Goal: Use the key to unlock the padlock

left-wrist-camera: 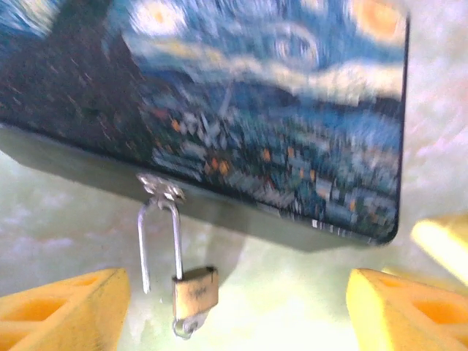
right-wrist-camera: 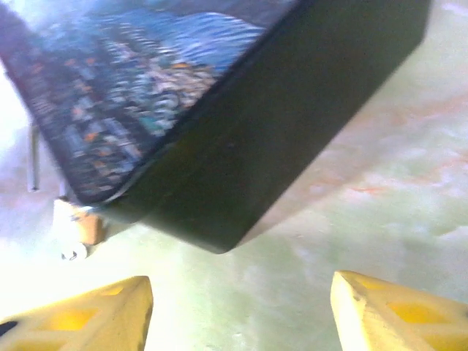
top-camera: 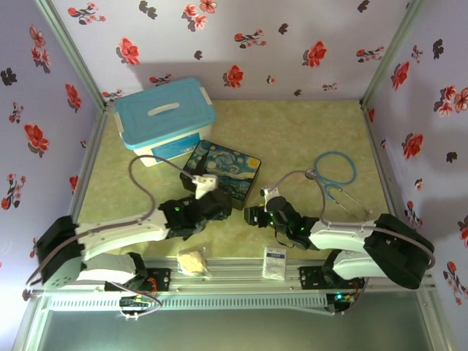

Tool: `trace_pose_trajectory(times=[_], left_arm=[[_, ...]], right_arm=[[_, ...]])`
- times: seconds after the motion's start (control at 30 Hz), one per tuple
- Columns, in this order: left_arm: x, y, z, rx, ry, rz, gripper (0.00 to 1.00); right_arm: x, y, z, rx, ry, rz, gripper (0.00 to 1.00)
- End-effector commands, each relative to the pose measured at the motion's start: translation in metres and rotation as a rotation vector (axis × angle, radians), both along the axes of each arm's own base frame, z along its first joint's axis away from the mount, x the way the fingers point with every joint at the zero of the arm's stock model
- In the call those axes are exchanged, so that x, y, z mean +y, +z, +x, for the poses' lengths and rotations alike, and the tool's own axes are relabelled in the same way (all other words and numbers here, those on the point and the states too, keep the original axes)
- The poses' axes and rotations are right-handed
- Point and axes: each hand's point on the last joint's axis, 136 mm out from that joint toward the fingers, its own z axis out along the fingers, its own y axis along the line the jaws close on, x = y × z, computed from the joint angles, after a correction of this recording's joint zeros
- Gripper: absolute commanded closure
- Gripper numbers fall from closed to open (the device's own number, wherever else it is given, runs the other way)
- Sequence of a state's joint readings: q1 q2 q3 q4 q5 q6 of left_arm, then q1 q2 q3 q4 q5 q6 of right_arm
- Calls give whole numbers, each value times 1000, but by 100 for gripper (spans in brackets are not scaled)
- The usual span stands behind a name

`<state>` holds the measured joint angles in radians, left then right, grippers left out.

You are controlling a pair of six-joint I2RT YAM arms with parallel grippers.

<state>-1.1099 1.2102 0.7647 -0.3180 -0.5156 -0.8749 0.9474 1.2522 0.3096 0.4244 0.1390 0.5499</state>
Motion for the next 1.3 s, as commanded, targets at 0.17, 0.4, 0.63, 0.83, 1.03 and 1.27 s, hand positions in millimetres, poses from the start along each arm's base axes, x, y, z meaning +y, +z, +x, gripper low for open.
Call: trace_pose_trajectory(times=[0.17,0.4,0.63,0.83,1.03,1.27], left_arm=[[40,-4,19,42,53,-235,11],[55,-13,21,46,98,-288,9],[59,-33,16,77,111,-291,17],[61,-39,13,73,106,-290,22],[59,-45,11,87,102,-310,34],[60,-41,9,59,106,-366,36]], right_arm=[[57,32,-17,-36,119,160,15],[98,24,-9,-29,147,168,16],[77,9,27,-72,-66,44,17],[44,11,40,-85,-137,-22,16],[54,31,29,-69,37,81,18],[79,29,20,12,65,159,25]])
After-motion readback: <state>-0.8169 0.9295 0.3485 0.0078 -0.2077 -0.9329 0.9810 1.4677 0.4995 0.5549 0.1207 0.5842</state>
